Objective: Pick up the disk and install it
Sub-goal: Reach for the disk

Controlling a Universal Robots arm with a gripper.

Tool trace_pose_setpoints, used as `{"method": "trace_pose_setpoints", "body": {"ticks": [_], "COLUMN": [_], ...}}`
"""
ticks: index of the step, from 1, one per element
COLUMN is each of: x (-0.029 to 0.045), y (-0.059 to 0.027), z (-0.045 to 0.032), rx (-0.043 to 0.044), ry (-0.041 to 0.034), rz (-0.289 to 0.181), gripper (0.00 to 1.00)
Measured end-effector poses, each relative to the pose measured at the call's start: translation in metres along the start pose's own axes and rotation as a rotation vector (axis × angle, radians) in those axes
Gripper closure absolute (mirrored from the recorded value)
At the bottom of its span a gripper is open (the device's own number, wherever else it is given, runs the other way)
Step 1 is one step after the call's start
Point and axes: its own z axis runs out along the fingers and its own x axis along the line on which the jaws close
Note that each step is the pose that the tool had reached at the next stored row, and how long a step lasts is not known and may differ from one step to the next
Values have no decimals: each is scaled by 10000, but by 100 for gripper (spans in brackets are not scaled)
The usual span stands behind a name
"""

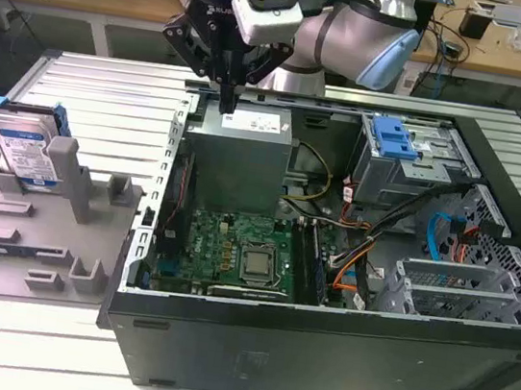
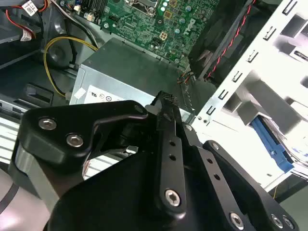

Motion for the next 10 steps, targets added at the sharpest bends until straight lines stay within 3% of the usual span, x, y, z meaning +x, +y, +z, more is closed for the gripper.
{"method": "trace_pose_setpoints", "body": {"ticks": [10], "x": [0], "y": [0], "z": [0], "rx": [0], "ry": [0], "rz": [0], "gripper": [89]}}
